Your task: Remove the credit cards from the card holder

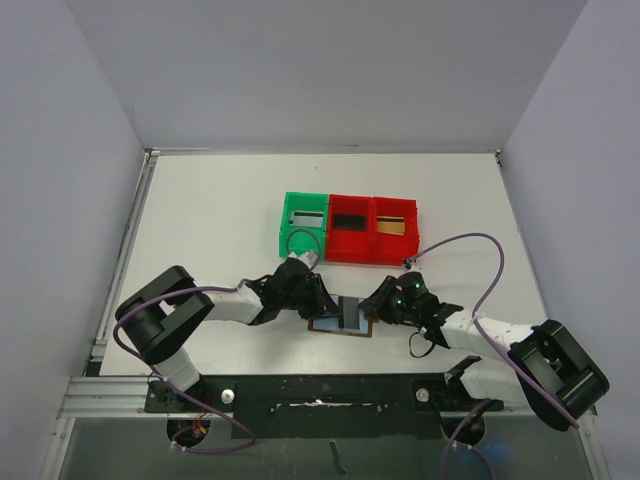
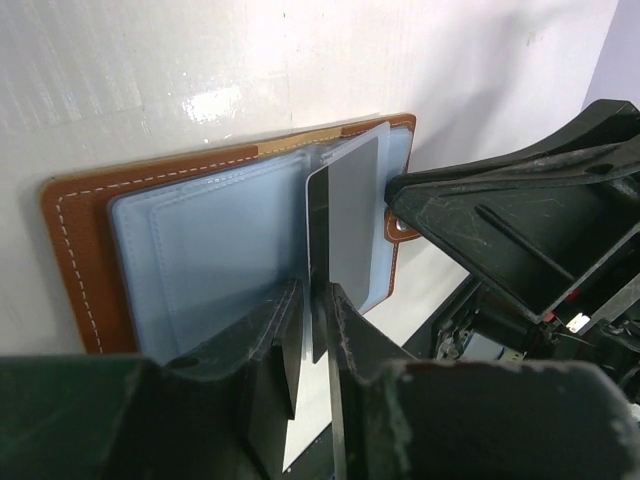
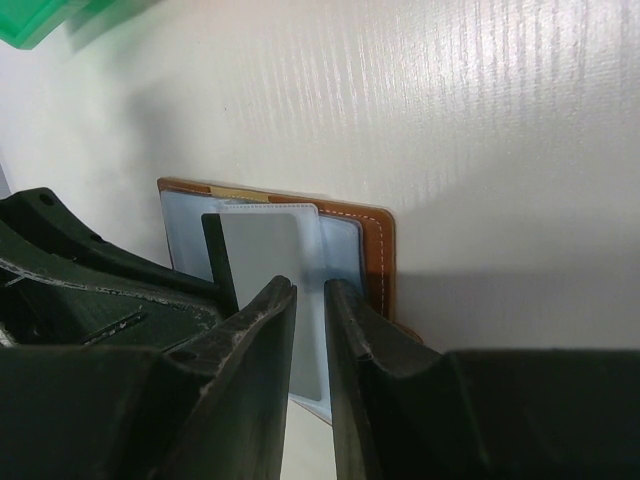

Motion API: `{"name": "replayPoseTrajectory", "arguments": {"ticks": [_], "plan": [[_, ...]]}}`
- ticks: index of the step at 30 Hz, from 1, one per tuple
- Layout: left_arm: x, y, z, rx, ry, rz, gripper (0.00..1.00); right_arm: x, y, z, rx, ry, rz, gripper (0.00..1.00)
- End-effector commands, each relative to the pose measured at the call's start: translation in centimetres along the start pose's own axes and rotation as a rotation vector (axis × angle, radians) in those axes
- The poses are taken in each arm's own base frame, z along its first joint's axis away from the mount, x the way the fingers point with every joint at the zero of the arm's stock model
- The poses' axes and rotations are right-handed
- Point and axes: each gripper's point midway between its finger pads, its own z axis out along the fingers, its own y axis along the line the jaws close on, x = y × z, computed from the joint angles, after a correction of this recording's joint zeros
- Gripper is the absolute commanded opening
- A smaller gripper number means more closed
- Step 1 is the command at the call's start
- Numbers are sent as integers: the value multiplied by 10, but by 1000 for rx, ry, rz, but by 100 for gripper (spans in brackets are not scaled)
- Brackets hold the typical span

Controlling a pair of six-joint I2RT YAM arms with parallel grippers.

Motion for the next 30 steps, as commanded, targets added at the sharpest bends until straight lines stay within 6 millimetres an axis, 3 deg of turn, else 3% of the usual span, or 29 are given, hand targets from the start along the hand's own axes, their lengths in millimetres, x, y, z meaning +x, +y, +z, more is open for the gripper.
{"name": "replayPoseTrajectory", "arguments": {"ticks": [1,4,15,20,22,25,30], "plan": [[-10,-24,-1,67,-31,38,18,16,-28,1,88,56,-24,22],[-9,-24,0,68,-26,42,19,15,-26,1,77,57,-30,22],[-9,-29,0,91,-24,42,5,-20,22,-16,18,-19,-187,29],[-9,-29,0,92,-21,43,3,-19,45,-13,-51,5,-229,30],[-9,-29,0,92,-22,43,2,-14,43,-7,-43,25,-223,29],[-9,-29,0,91,-21,43,2,-6,25,2,33,54,-165,26],[-9,-29,0,91,-21,44,4,5,7,5,61,70,-142,25]]}}
